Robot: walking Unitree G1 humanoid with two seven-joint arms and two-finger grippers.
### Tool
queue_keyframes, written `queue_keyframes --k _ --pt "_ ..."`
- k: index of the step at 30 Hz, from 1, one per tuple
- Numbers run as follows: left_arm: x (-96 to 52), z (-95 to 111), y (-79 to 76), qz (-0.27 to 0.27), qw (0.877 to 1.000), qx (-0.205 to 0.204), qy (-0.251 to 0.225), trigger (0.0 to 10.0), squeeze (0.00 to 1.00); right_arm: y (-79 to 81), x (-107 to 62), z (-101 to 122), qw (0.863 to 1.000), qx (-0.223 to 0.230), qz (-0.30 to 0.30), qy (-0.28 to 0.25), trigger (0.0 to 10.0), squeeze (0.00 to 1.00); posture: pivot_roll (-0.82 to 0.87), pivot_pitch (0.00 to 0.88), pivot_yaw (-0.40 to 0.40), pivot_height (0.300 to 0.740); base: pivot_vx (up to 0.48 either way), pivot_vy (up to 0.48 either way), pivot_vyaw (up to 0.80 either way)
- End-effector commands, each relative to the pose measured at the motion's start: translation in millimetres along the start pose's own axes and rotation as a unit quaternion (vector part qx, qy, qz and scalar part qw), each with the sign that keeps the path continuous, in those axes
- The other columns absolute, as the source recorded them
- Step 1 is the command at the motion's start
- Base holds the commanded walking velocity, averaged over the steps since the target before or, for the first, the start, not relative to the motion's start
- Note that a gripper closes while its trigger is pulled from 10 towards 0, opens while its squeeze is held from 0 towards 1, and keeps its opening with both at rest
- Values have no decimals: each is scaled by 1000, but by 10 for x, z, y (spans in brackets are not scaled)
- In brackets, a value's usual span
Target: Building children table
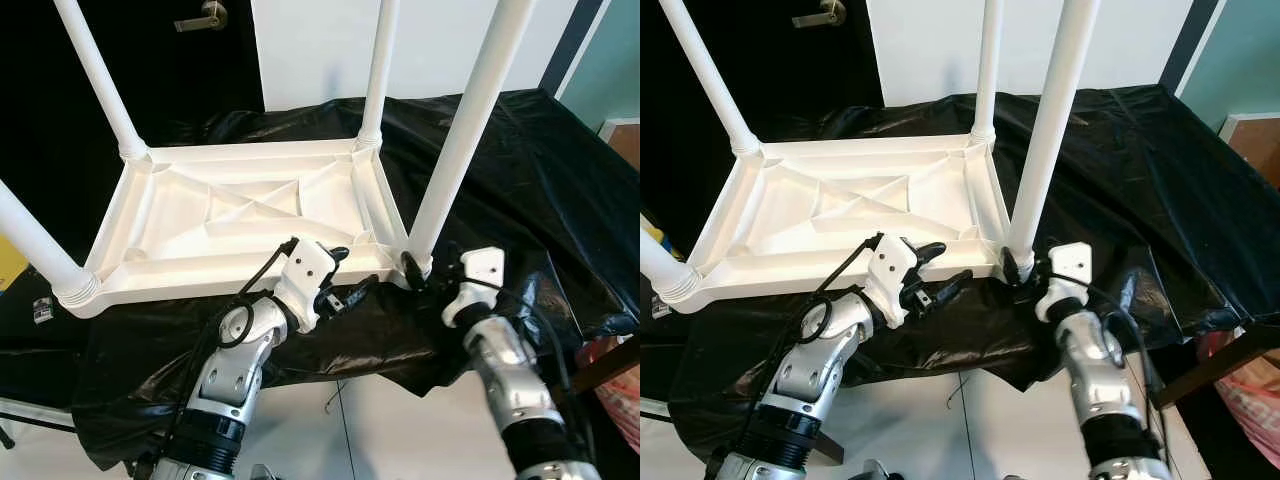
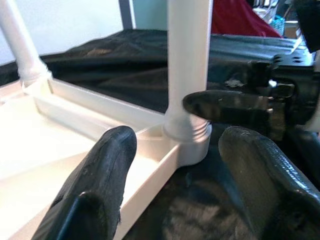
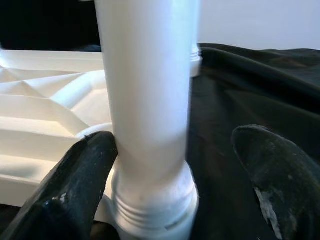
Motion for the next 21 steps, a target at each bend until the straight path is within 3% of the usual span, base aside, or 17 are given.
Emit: queue_keyframes --k 1,7,15,16,17,18,21 --pt "-15 14 -123 -32 999 -6 -4 10000 0 -26 48 0 999 -11 33 20 10000 0 -53 52 0 740 0 0 0" --pt "20 38 -215 -58 998 9 0 10000 0 -30 144 2 996 -25 71 43 10000 0 -49 51 2 740 0 0 0" --pt "47 41 -269 -70 997 18 5 10000 0 80 290 -108 985 -51 136 92 10000 0 -32 26 13 740 0 0 0" --pt "47 36 -267 -71 997 21 6 10000 0 92 298 -128 984 -51 139 96 5529 0 -31 24 14 740 0 0 0" --pt "47 36 -267 -71 997 21 6 10000 0 92 298 -128 984 -51 139 96 5529 0 -31 24 14 740 0 0 0" --pt "54 29 -258 -71 997 24 9 10000 0 100 306 -146 984 -50 142 99 0 0 -28 19 19 740 0 0 0" --pt "60 25 -251 -71 997 26 11 10000 0 102 313 -156 983 -49 144 100 0 0 -28 19 19 740 0 0 0"
Point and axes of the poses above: a point about 5 cm out from each wrist's last joint towards the gripper, its own x axis pointing out of the wrist towards the gripper, its own z axis along the axis of the wrist's last joint, y = z × x, the point moved 5 cm from there along x, pointing out of the wrist towards the gripper, and after that the axes turned 10 degrees about x, right-handed, at the moved point
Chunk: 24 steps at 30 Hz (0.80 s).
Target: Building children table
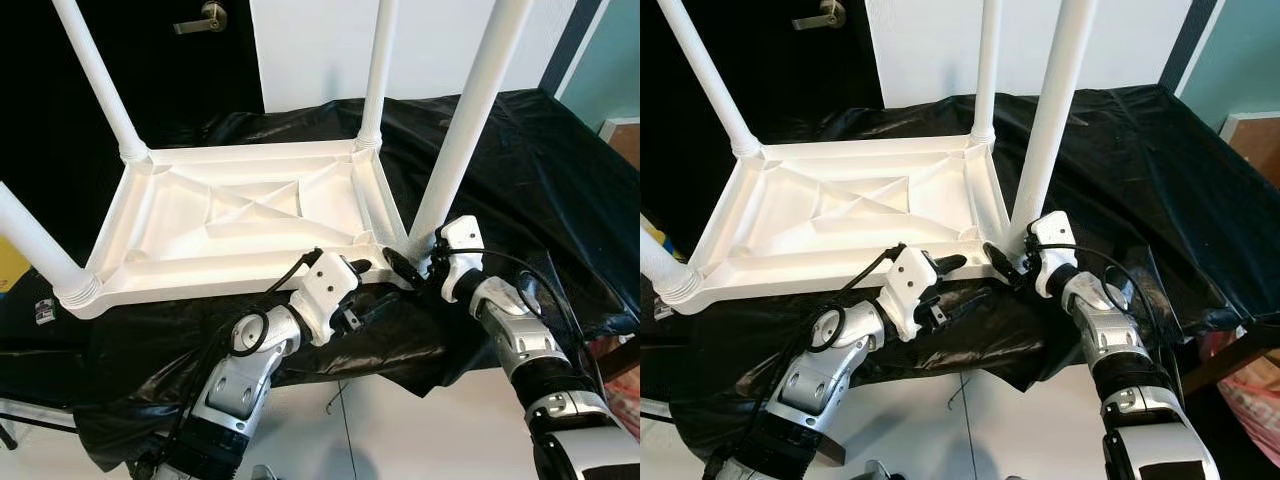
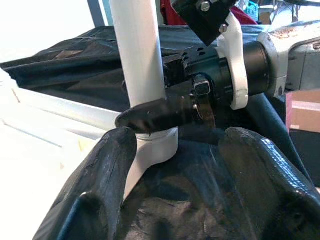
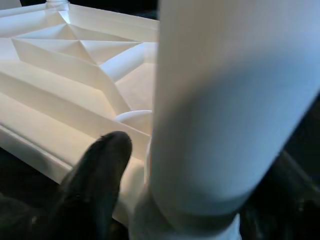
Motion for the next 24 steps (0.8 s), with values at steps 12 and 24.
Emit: queue_keyframes --k 12,24 --pt "57 -47 3 -24 1000 4 6 10000 0 56 -25 -303 998 58 -16 23 10000 0 -28 0 26 740 0 0 0" --pt "53 -157 -52 -19 1000 -6 18 10000 0 -117 -134 -510 965 82 -247 25 10000 0 -31 0 -2 740 0 0 0"
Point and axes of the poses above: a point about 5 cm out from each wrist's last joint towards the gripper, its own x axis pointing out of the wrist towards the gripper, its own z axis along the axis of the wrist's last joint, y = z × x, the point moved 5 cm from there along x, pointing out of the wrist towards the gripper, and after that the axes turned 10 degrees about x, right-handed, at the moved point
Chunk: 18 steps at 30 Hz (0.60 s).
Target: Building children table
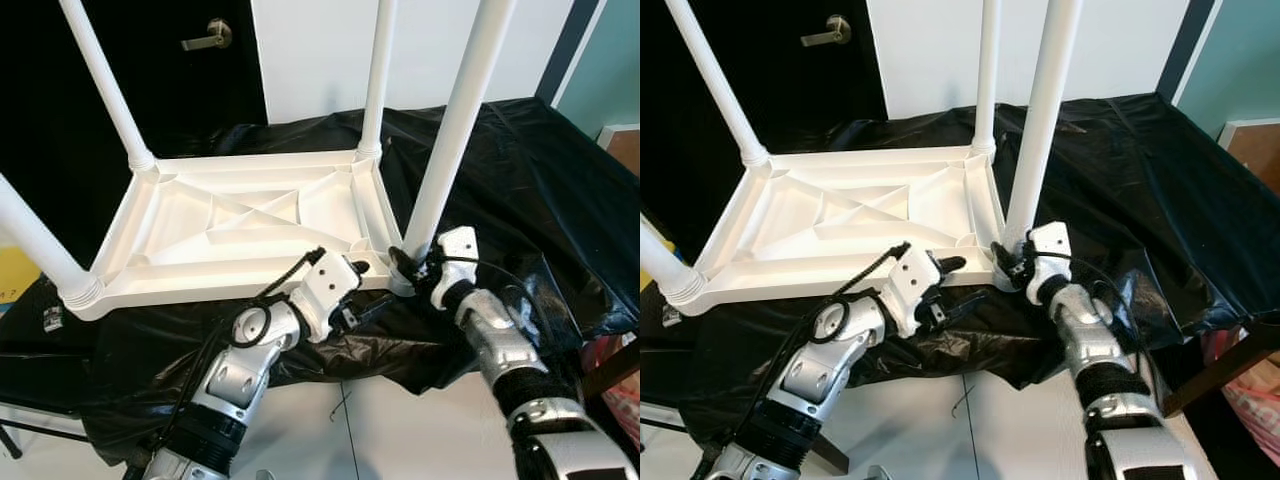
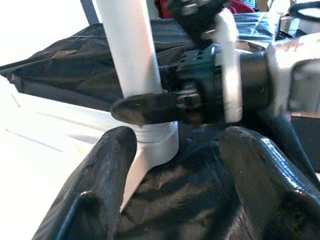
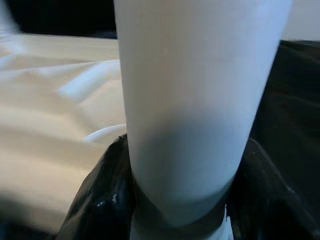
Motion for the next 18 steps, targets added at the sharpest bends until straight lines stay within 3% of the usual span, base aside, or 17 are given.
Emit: queue_keyframes --k 1,2,4,6,8,9,12,18 --pt "4 -49 -40 -1 1000 -8 3 10000 0 -219 -138 -271 993 5 -106 46 10000 0 -31 0 -2 740 0 0 0" --pt "4 -49 -40 -1 1000 -8 3 10000 0 -219 -138 -271 993 5 -106 46 10000 0 -31 0 -2 740 0 0 0" --pt "4 -41 -37 2 1000 -13 0 10000 0 -241 -195 -287 984 19 -176 34 10000 0 -30 0 -5 740 0 0 0" --pt "4 -41 -37 2 1000 -13 0 10000 0 -241 -195 -287 984 19 -176 34 10000 0 -30 0 -5 740 0 0 0" --pt "5 -48 -48 3 1000 -12 1 10000 0 -209 -223 -320 975 35 -220 28 10000 0 -27 0 -5 740 0 0 0" --pt "5 -48 -48 3 1000 -12 1 10000 0 -209 -223 -320 975 35 -220 28 10000 0 -27 0 -5 740 0 0 0" --pt "-4 -59 -56 3 1000 -12 4 10000 0 17 -160 -354 979 47 -197 32 10000 0 -26 0 -2 740 0 0 0" --pt "-20 -68 -54 4 1000 -12 8 10000 0 32 -176 -320 978 45 -200 31 10000 0 -23 0 7 740 0 0 0"
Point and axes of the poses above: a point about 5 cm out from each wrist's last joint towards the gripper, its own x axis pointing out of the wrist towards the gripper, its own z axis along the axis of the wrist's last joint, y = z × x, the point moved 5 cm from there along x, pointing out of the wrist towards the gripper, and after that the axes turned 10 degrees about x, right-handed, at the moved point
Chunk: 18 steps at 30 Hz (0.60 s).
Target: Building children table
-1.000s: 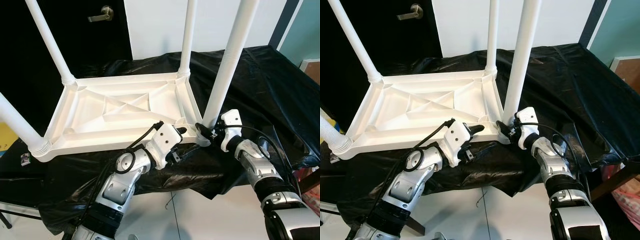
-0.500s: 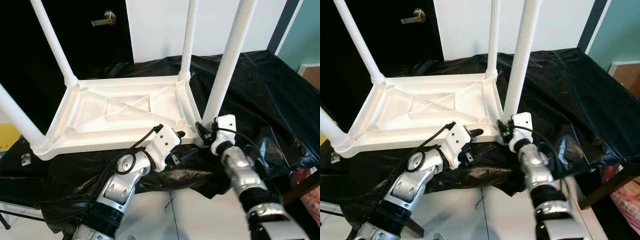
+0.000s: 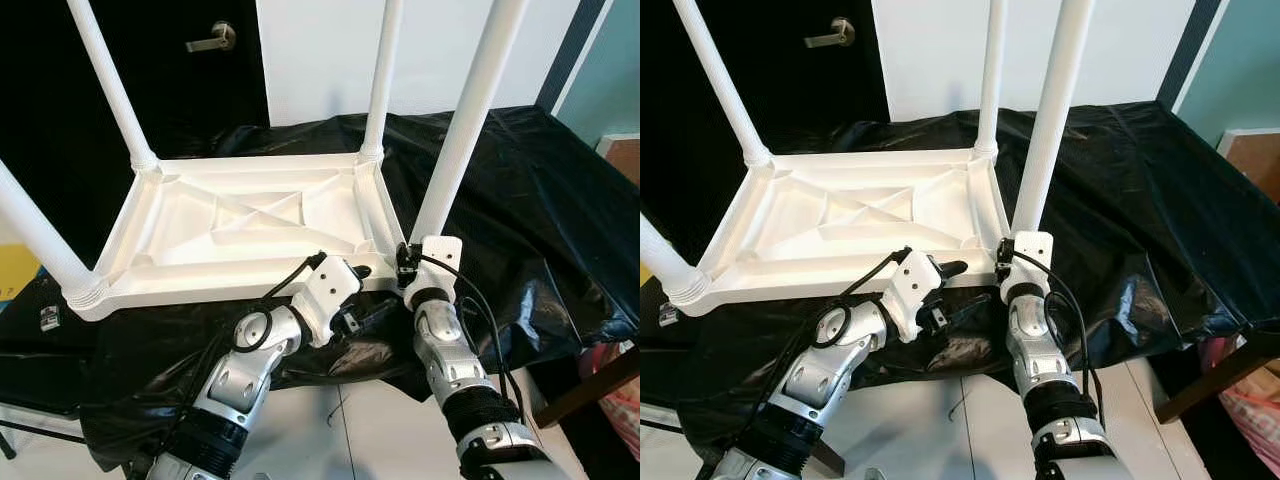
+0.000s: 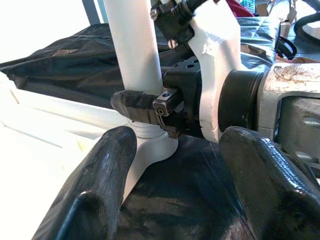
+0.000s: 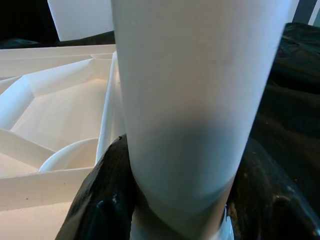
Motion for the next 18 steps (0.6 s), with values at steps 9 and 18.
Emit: queue_keyframes --k 9,18 --pt "-11 -34 -6 4 1000 -3 8 10000 0 -105 -86 -142 999 -15 -19 24 10000 0 -31 0 7 740 0 0 0" --pt "-46 -63 126 32 999 -9 11 10000 0 -18 -150 79 998 0 54 -29 10000 1000 -35 0 -1 740 0 0 0"
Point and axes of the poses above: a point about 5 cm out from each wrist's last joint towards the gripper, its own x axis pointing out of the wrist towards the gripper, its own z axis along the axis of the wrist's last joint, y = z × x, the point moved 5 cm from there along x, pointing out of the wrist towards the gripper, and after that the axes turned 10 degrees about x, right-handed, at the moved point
